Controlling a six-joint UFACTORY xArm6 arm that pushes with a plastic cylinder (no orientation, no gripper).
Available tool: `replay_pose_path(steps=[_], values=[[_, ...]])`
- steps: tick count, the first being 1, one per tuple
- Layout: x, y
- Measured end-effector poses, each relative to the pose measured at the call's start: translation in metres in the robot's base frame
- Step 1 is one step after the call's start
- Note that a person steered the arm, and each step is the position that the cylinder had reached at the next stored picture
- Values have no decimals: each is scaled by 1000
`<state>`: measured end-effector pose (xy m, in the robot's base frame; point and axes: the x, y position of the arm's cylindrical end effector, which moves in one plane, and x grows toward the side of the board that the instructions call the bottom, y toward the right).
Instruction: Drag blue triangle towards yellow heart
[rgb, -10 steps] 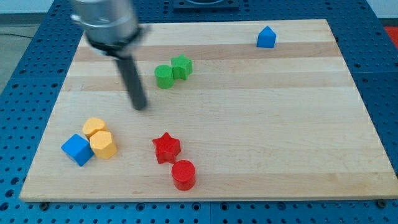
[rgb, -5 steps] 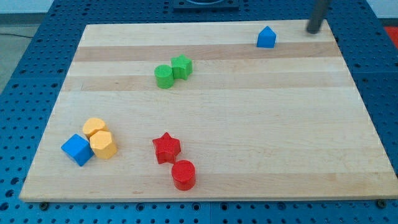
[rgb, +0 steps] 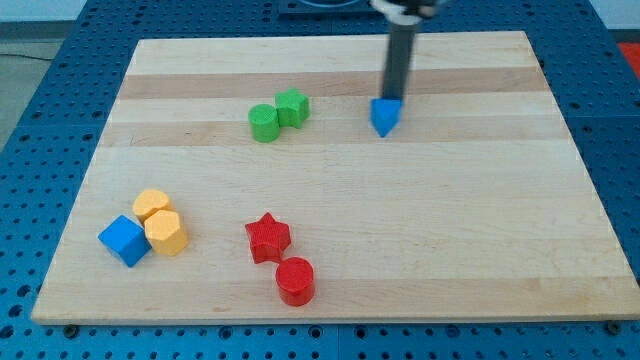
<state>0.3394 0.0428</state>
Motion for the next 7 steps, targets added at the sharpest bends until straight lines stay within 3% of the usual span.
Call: replay_pose_path(steps=[1, 3, 4, 7], values=[[24, -6], [49, 103], [81, 69], [62, -112]])
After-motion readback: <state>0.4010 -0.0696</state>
